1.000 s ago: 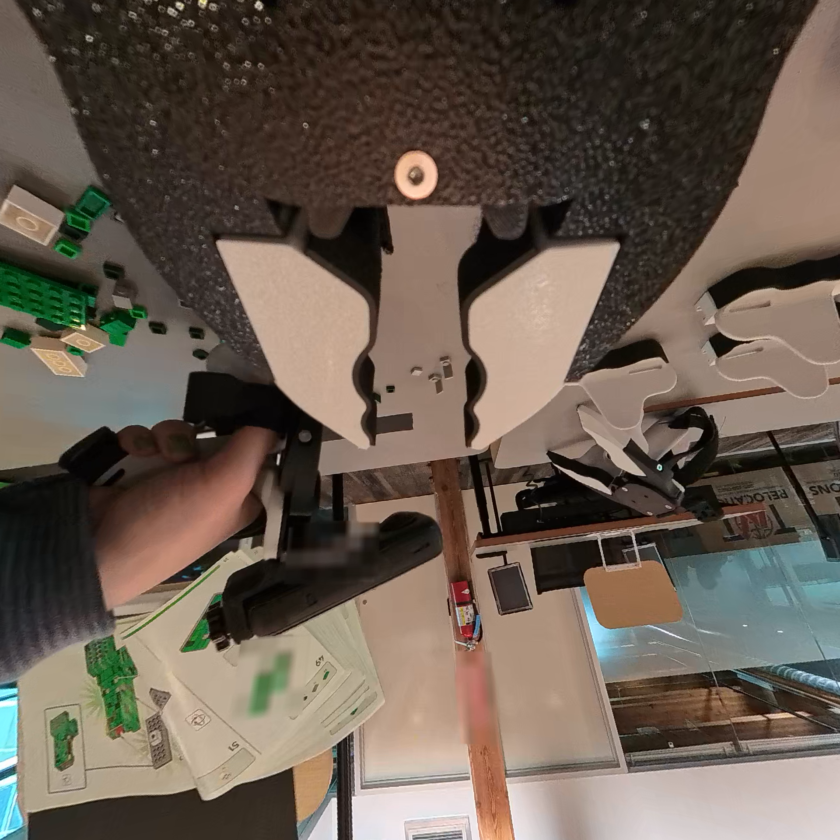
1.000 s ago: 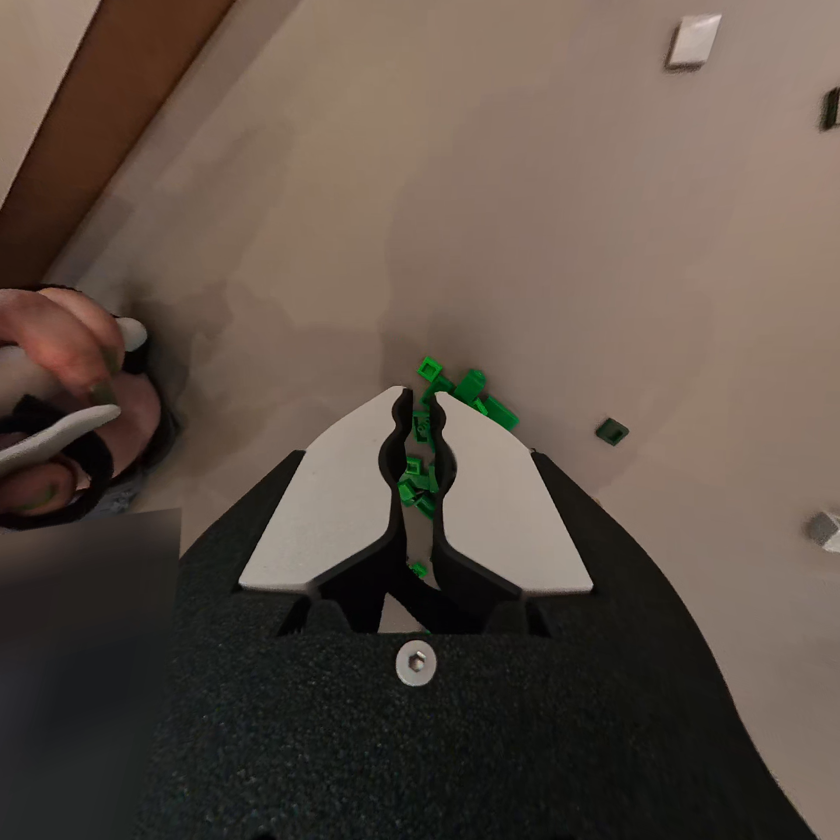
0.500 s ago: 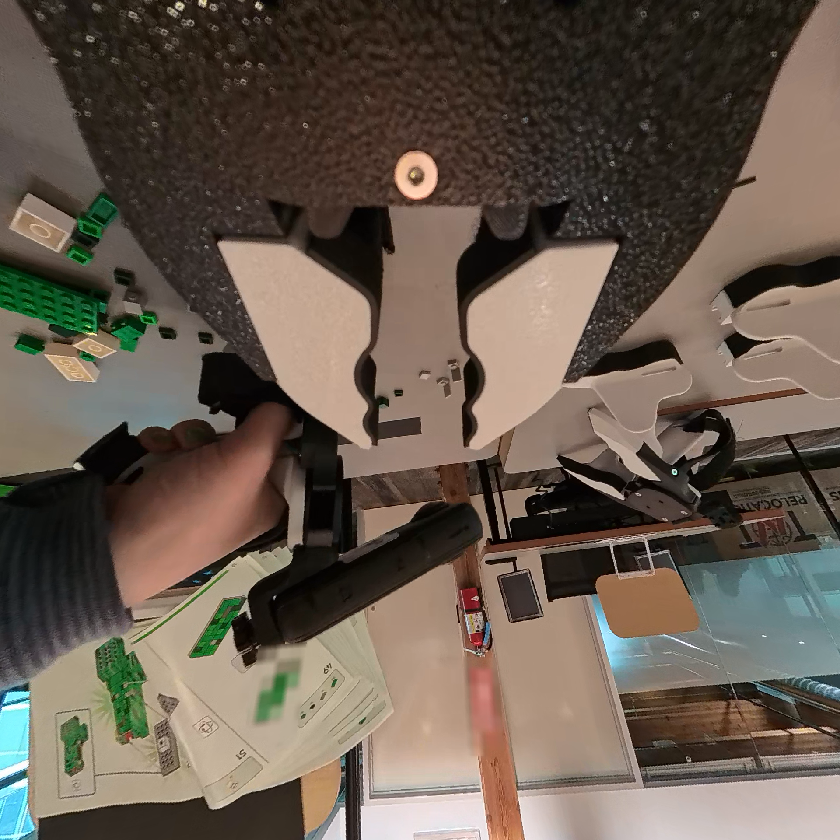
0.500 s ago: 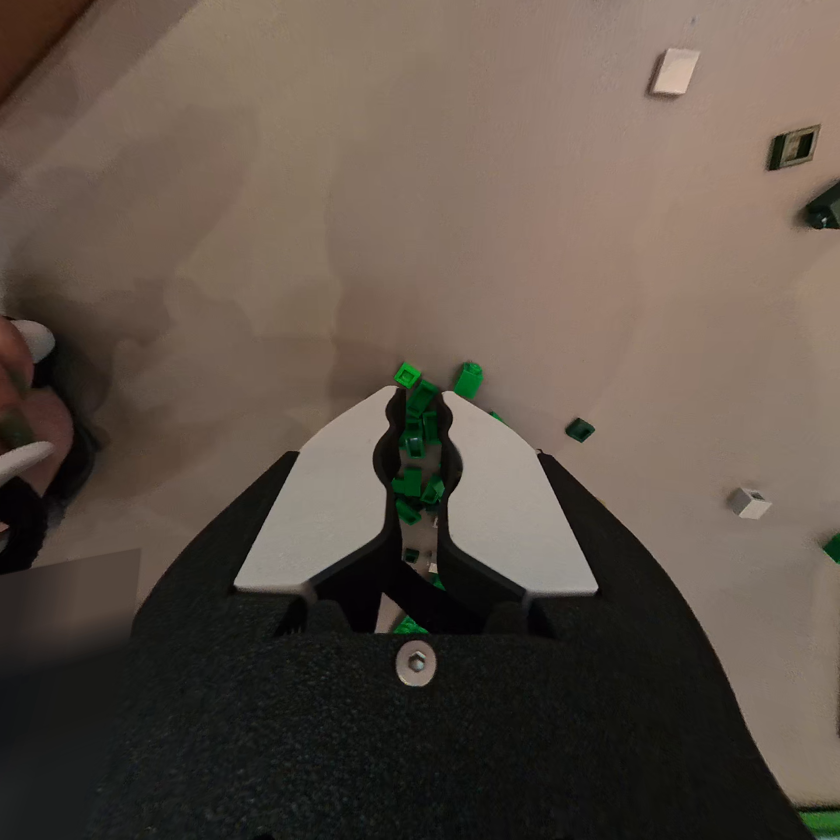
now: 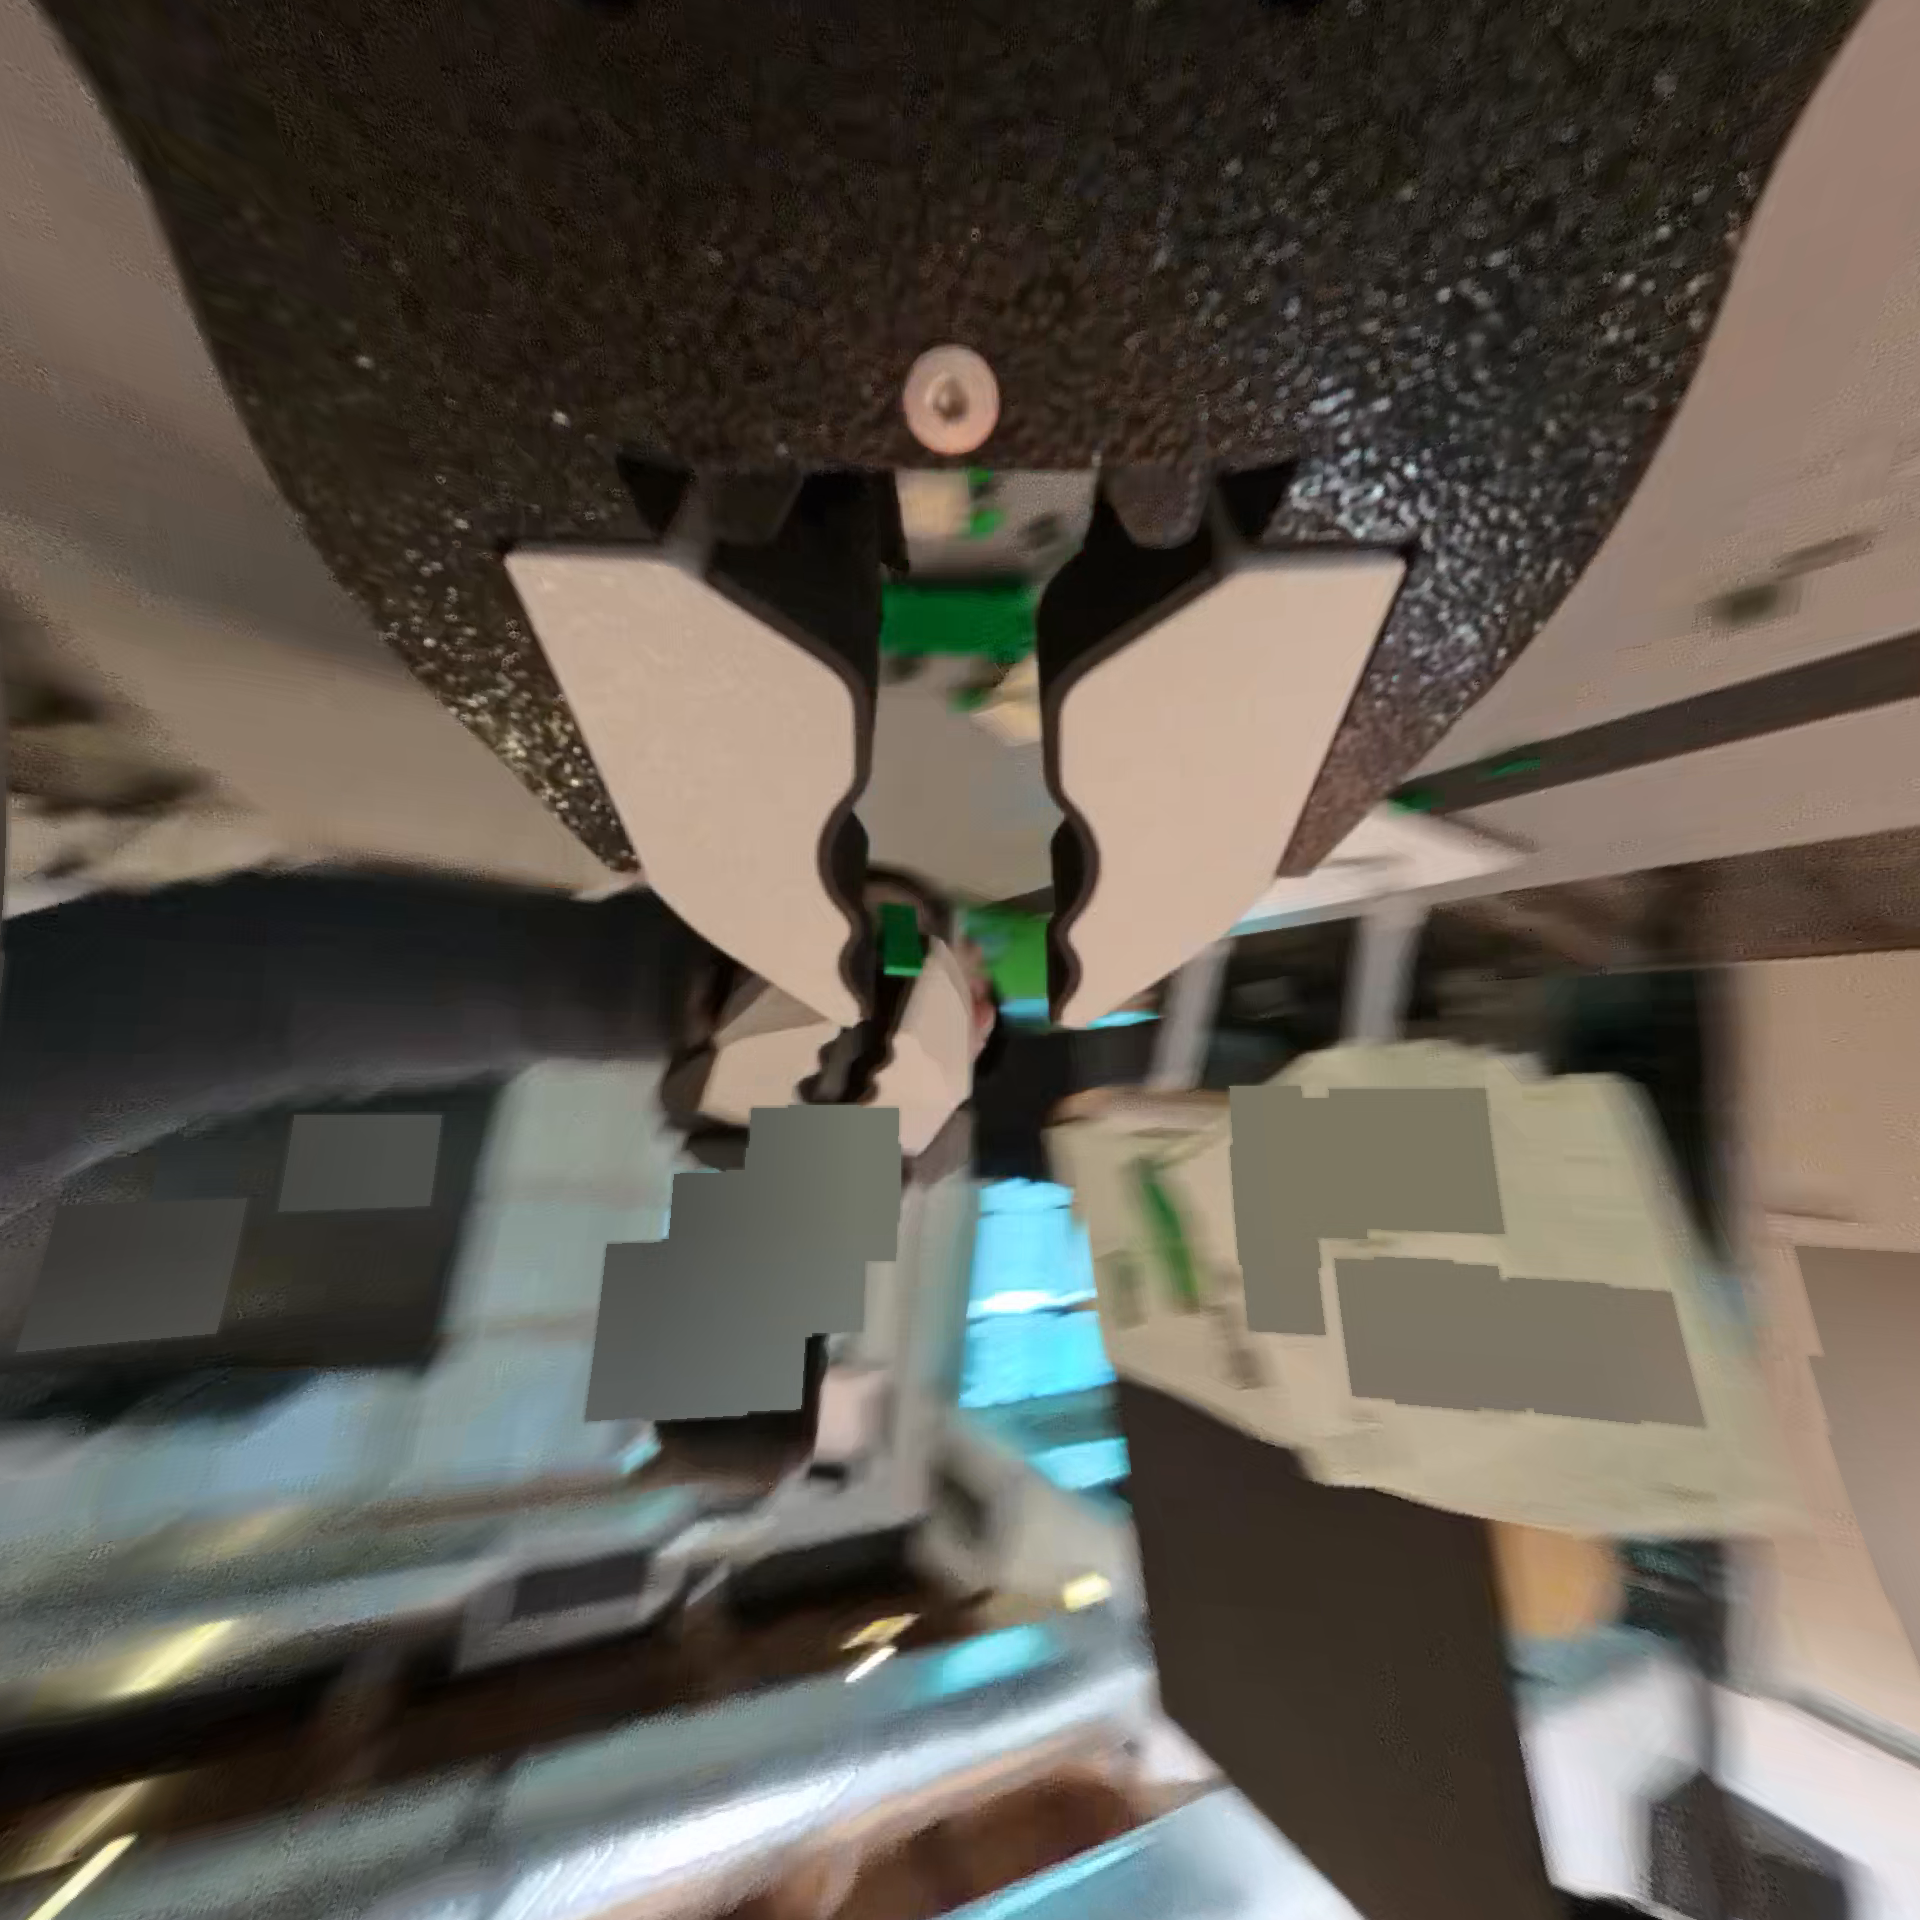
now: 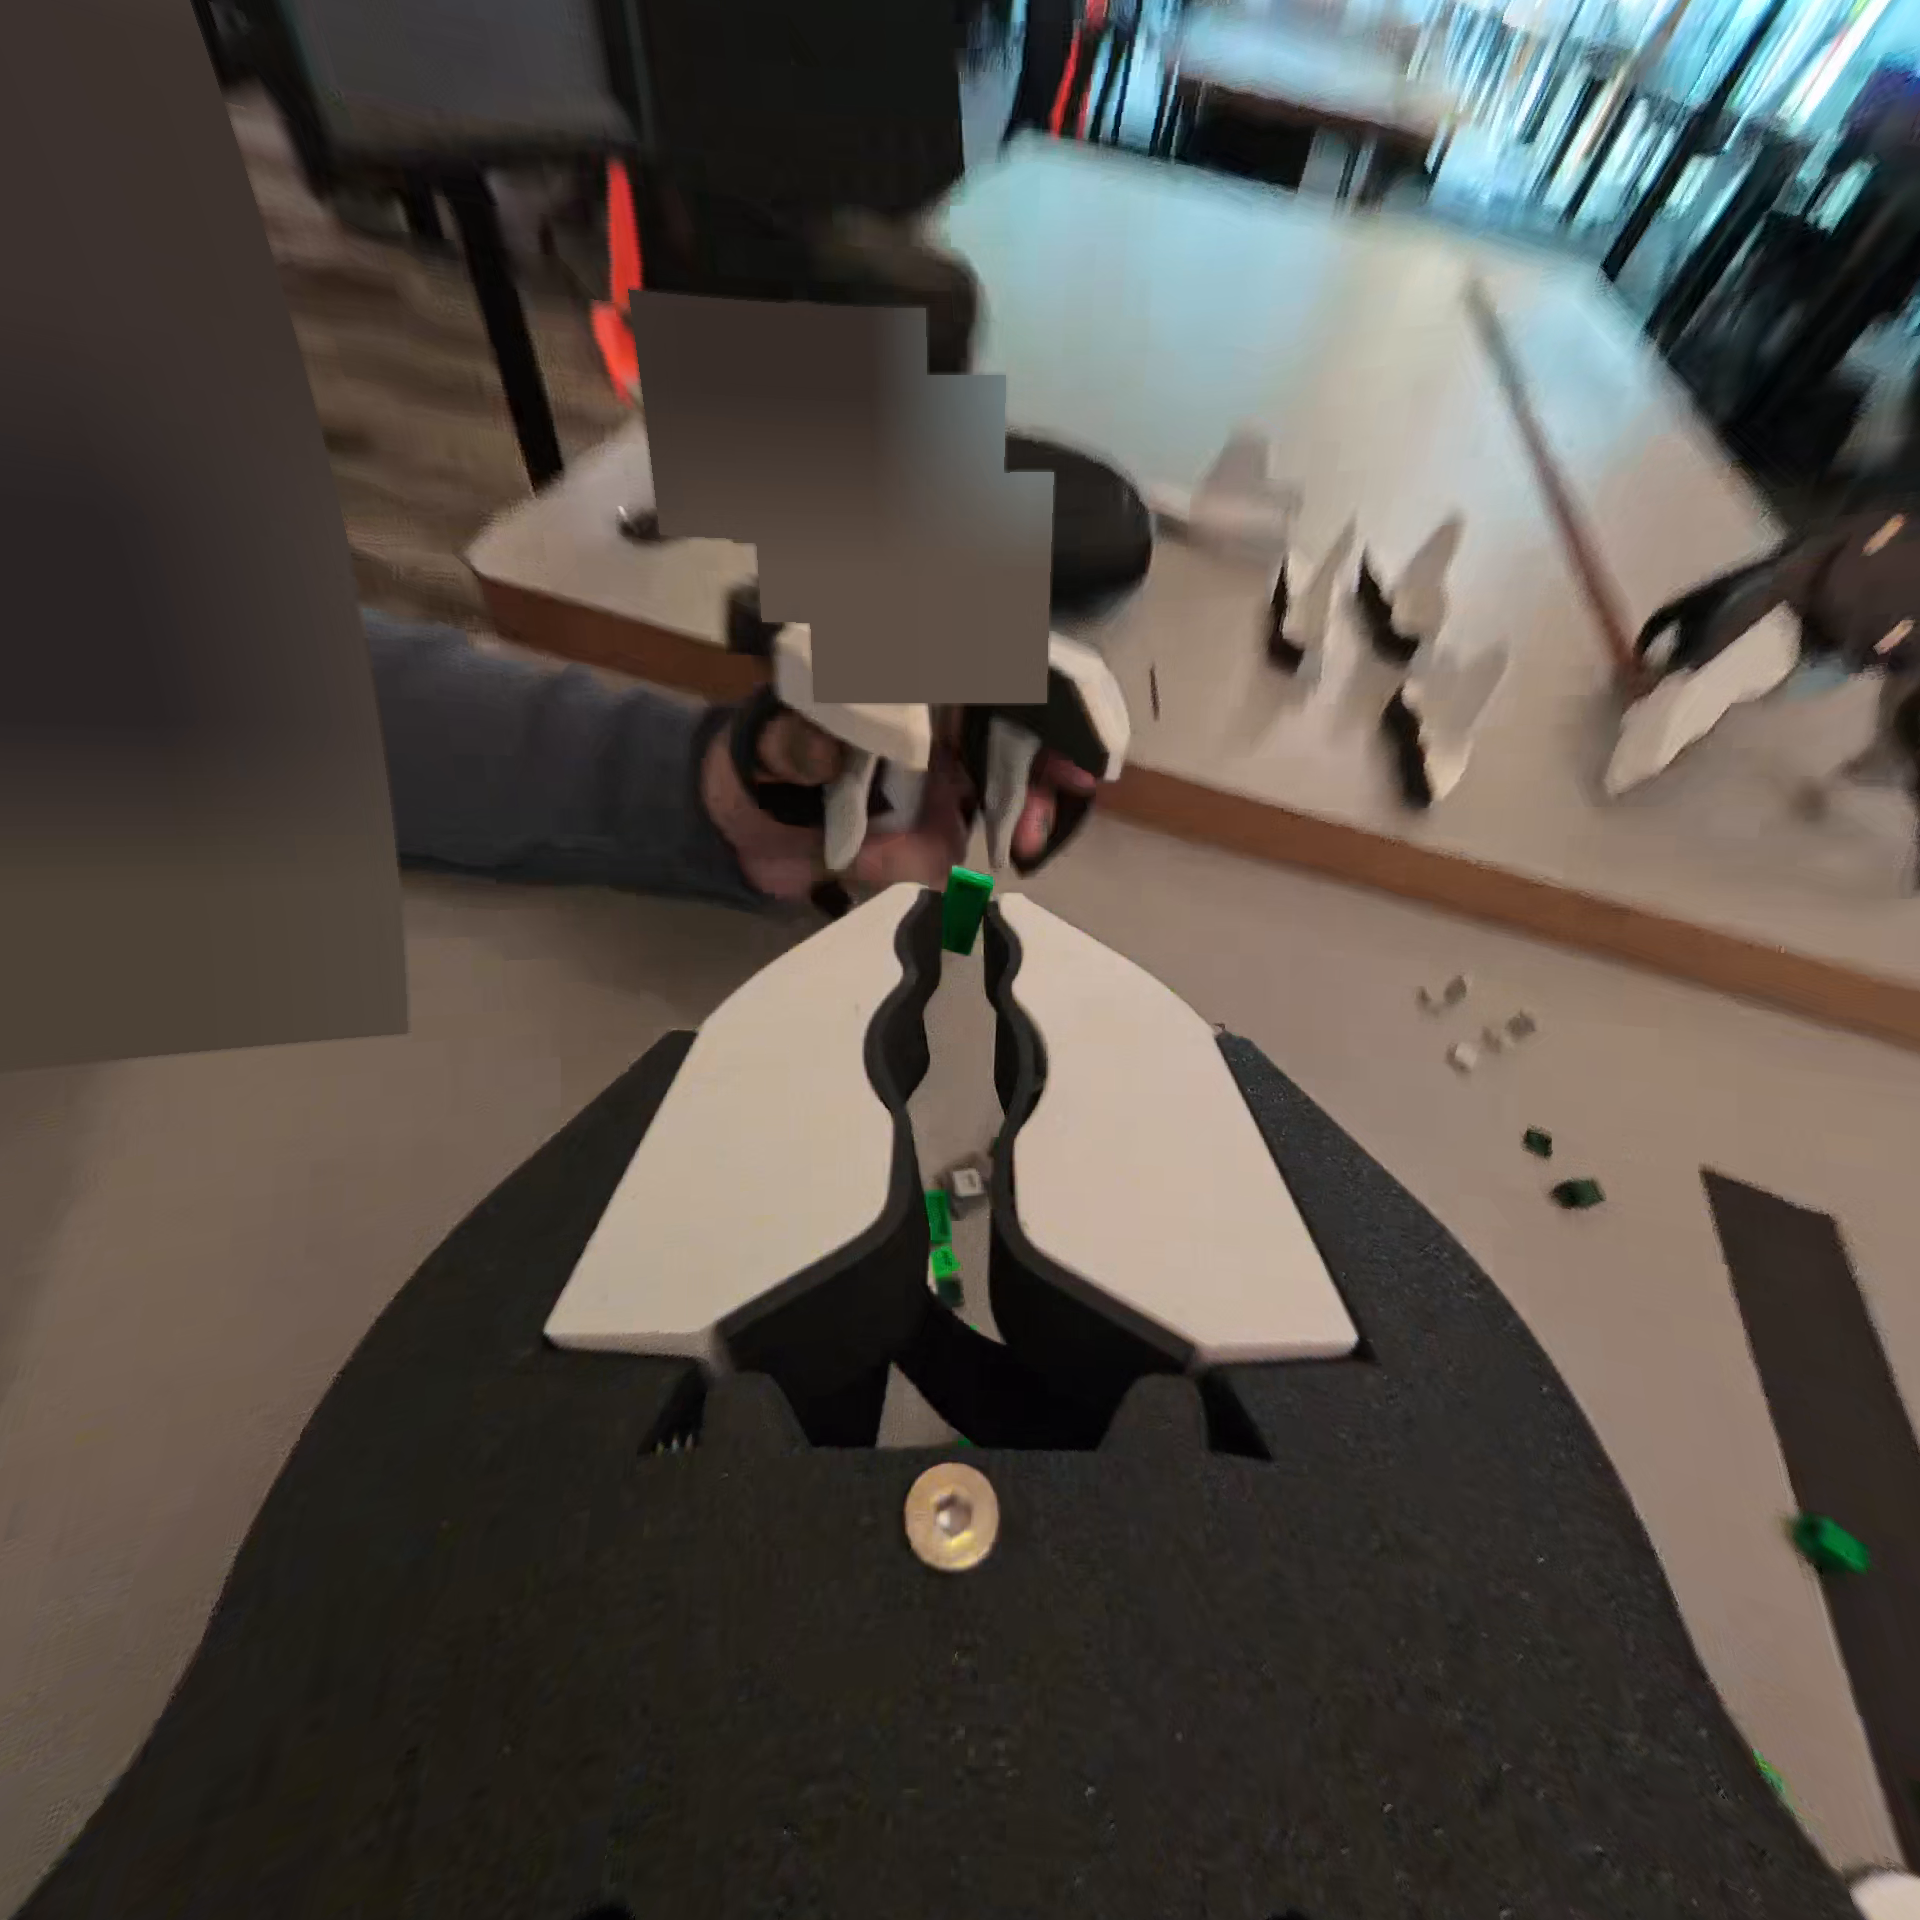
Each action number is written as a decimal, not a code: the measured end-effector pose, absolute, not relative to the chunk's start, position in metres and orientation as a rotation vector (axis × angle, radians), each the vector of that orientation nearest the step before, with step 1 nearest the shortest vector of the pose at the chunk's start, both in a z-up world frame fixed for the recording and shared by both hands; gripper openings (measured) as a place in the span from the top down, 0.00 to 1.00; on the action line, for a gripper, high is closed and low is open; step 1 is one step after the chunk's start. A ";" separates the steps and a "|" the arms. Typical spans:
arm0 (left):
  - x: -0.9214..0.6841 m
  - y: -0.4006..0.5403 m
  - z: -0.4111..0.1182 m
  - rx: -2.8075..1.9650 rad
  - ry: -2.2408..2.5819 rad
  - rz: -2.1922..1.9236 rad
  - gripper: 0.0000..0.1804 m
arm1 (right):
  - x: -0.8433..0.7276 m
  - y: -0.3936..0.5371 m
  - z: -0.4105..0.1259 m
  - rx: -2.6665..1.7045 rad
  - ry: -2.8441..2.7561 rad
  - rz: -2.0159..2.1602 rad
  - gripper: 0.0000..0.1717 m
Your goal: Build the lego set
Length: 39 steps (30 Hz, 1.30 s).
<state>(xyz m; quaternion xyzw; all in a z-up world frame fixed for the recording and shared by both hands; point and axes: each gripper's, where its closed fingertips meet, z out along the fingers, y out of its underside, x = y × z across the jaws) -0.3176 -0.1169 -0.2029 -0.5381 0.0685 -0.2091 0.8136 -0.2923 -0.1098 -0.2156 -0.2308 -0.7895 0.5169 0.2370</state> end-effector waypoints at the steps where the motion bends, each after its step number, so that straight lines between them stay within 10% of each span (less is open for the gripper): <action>1: -0.305 -0.120 -0.196 -1.100 0.168 -0.601 0.82 | -0.276 -0.109 -0.204 -0.589 -2.080 1.462 0.96; 39: -0.140 -0.067 -0.232 -1.420 0.541 -0.700 0.96 | -0.118 -0.051 -0.218 -0.713 -1.745 1.540 0.87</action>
